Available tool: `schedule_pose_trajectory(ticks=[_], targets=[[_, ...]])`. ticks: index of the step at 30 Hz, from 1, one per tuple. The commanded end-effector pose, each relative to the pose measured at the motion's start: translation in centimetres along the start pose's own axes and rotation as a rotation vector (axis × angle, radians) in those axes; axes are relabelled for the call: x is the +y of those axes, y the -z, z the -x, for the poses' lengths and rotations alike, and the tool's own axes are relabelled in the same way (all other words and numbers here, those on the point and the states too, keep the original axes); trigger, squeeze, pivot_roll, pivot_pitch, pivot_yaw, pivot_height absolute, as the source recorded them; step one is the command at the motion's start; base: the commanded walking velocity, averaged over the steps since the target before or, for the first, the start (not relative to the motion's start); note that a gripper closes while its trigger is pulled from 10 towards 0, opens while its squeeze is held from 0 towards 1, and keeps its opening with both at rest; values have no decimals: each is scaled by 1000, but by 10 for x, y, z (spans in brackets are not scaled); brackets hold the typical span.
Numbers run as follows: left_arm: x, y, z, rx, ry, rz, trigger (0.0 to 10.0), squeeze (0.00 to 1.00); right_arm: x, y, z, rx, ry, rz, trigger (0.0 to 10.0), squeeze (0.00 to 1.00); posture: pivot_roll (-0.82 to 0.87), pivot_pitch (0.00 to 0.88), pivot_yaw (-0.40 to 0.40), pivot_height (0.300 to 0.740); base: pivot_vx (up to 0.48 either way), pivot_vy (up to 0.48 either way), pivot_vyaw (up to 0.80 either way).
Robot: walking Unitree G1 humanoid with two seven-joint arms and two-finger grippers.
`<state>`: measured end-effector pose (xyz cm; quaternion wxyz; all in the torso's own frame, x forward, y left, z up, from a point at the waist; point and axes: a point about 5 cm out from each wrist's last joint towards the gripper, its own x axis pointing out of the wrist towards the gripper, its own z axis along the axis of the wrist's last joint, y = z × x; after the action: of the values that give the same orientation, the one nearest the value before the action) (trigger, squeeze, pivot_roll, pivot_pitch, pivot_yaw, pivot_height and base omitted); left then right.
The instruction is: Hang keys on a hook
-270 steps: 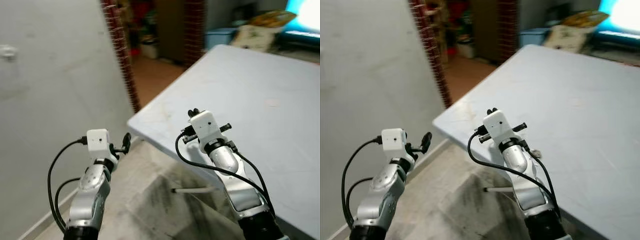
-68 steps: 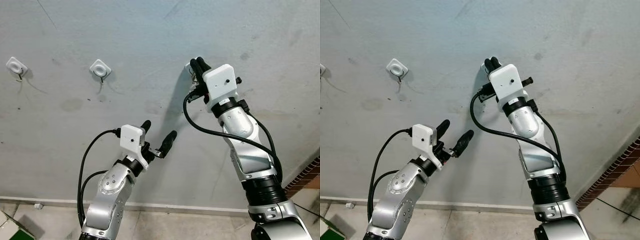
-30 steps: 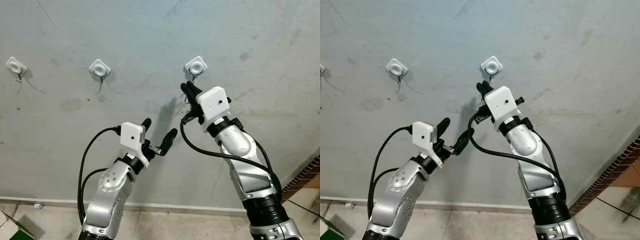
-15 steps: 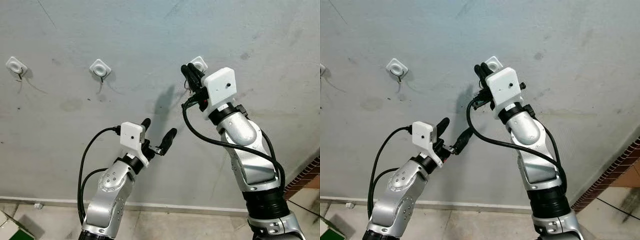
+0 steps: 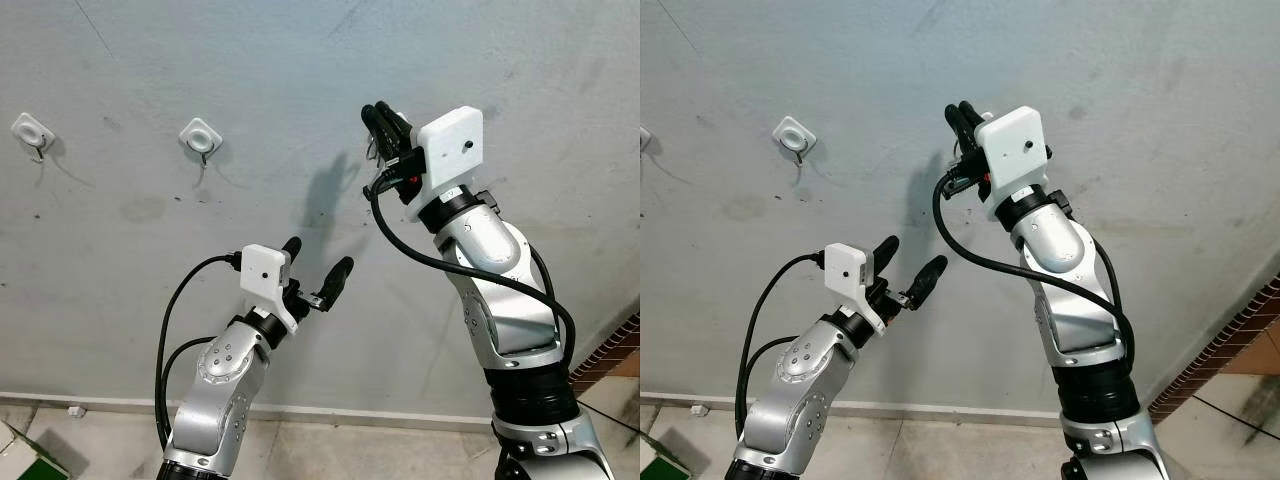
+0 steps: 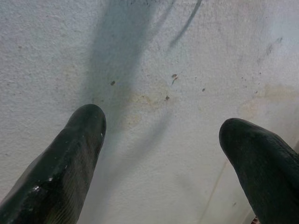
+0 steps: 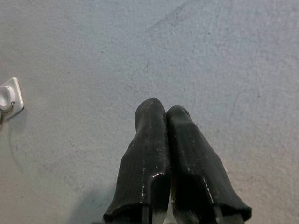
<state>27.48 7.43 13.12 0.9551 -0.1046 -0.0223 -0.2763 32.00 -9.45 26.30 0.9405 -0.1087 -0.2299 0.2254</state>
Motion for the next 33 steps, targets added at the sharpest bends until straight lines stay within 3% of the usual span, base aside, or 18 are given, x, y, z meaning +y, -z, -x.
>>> schedule_pose_trajectory(ticks=[1, 10, 19, 33], targets=[[3, 0, 1, 8, -11, -6, 10000, 0, -4, -5, -3, -21, 6, 17, 10000, 0, -60, 0, 47, 740, 0, 0, 0], [-3, -9, -2, -37, 23, 15, 10000, 0, -13, 10, -3, 26, 57, 3, 10000, 0, -60, 0, 47, 740, 0, 0, 0], [-10, -23, -8, -84, 51, 11, 10000, 0, -10, 19, -3, 45, 57, -7, 10000, 0, -58, 0, 46, 740, 0, 0, 0], [-12, -25, -9, -90, 59, 15, 10000, 0, -6, 24, -5, 48, 53, -16, 10000, 0, -61, 0, 45, 740, 0, 0, 0]])
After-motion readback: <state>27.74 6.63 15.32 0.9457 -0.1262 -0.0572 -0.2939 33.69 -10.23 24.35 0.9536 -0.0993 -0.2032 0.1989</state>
